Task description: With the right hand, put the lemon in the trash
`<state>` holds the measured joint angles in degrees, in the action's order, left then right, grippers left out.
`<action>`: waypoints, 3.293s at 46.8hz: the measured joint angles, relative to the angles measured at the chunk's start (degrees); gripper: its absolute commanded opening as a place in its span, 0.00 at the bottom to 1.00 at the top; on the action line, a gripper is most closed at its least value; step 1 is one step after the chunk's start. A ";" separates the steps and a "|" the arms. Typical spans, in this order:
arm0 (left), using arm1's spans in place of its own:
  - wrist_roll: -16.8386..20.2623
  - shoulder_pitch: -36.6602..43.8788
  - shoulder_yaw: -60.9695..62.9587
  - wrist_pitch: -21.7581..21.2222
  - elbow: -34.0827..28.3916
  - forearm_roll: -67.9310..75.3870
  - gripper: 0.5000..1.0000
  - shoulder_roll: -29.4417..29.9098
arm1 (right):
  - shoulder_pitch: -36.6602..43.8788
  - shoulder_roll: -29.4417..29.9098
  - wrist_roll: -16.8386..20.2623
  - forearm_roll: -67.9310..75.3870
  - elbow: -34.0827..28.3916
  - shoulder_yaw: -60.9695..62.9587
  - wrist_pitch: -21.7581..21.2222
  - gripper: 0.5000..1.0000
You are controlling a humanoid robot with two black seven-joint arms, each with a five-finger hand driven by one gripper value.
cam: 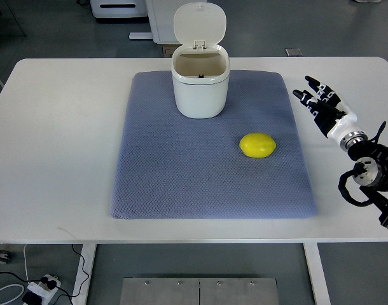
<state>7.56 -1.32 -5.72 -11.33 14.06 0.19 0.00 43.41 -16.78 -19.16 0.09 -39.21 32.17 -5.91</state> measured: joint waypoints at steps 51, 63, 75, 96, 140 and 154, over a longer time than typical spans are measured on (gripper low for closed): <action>0.01 0.00 0.00 0.00 0.00 0.00 1.00 0.00 | -0.69 -0.78 -0.32 0.09 2.10 0.68 2.05 1.00; 0.00 0.01 0.00 0.00 0.00 -0.01 1.00 0.00 | -1.74 -0.82 -1.10 0.06 2.65 0.10 1.98 1.00; 0.00 0.00 0.00 0.00 -0.01 -0.01 1.00 0.00 | -2.06 -0.73 -3.86 0.07 2.41 0.34 0.83 1.00; 0.00 0.00 0.00 0.00 0.00 -0.01 1.00 0.00 | -1.84 -1.66 -3.10 0.00 1.76 0.02 0.79 1.00; 0.00 0.00 0.00 -0.01 0.00 -0.01 1.00 0.00 | -1.56 -15.90 -3.62 -19.52 -18.62 -7.13 1.58 1.00; 0.00 0.00 0.00 -0.01 0.00 -0.01 1.00 0.00 | 0.59 -16.15 -3.60 -25.25 -21.09 -13.25 5.62 1.00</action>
<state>7.56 -1.32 -5.71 -11.34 14.06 0.18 0.00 44.00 -32.93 -22.76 -25.16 -60.31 18.92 -0.29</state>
